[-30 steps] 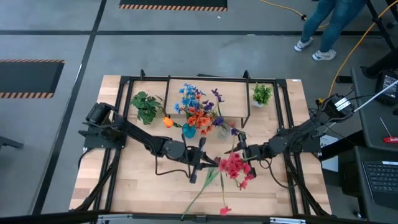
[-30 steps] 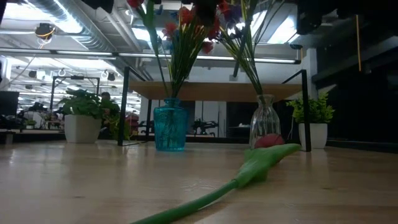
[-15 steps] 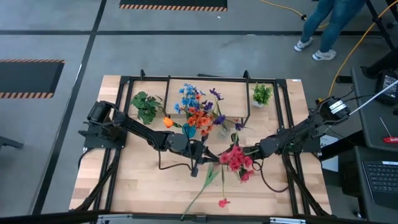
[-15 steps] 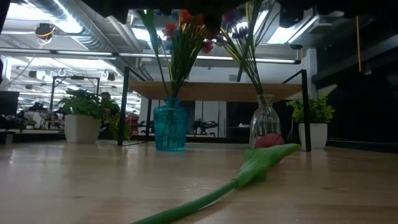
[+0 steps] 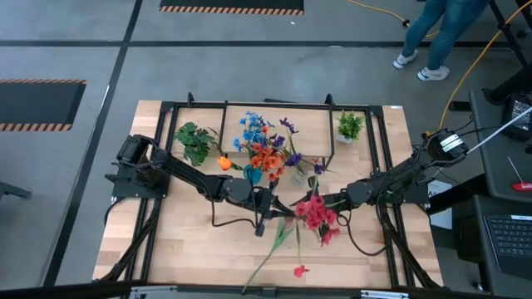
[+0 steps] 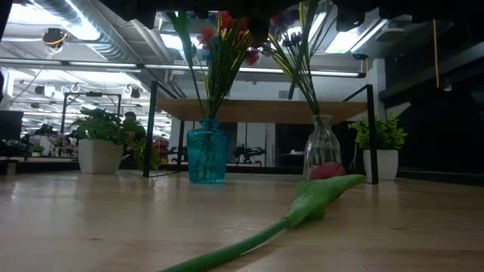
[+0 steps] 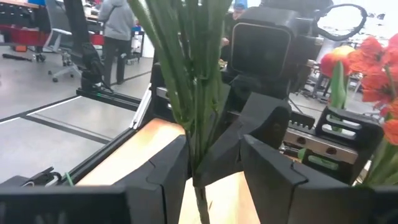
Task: Pick and place flowers into a vace then onto a shelf
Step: Put the red flowers into the transparent vase
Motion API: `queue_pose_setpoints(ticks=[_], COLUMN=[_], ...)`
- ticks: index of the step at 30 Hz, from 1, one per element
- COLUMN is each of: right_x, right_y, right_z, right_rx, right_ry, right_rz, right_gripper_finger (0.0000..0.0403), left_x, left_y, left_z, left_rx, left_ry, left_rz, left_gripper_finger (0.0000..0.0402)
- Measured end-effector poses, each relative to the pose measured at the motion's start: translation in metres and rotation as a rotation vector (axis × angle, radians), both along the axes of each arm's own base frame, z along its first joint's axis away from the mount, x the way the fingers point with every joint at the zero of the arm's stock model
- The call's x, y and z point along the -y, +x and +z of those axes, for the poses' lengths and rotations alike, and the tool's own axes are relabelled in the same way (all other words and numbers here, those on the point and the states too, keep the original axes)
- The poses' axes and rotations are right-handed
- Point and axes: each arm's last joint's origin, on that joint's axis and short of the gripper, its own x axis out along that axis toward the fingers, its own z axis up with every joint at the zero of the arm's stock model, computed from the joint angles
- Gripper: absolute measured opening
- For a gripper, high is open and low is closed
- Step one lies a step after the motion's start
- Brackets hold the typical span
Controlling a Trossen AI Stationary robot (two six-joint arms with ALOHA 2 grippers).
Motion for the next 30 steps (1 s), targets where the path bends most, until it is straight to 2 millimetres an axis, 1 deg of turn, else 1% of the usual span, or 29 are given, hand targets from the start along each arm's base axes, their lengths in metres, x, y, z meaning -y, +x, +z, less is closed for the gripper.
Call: queue_pose_setpoints(ticks=[2, 5, 13, 15, 20, 30], right_x=[0.000, 0.000, 0.000, 0.000, 0.000, 0.000], right_y=[0.000, 0.000, 0.000, 0.000, 0.000, -0.001], right_z=[0.000, 0.000, 0.000, 0.000, -0.001, 0.001], right_rx=[0.001, 0.001, -0.001, -0.002, -0.006, -0.010], right_ry=[-0.007, -0.007, -0.008, -0.009, -0.009, 0.023], right_rz=[0.008, 0.010, 0.002, 0.004, 0.007, 0.019], right_gripper_finger=[0.0145, 0.0121, 0.0025, 0.0009, 0.0009, 0.0003], left_x=[-0.002, -0.006, -0.013, -0.013, -0.012, -0.002], left_y=[0.001, 0.002, 0.003, 0.003, 0.003, 0.000], left_z=[0.000, 0.000, -0.001, -0.001, -0.002, -0.003], left_rx=[0.000, 0.000, -0.011, -0.016, -0.026, -0.037], left_ry=[0.000, 0.000, -0.004, -0.006, -0.005, -0.010], left_rz=[0.005, 0.017, 0.015, 0.010, -0.003, -0.021], left_gripper_finger=[0.0006, 0.0006, 0.0006, 0.0006, 0.0016, 0.0087])
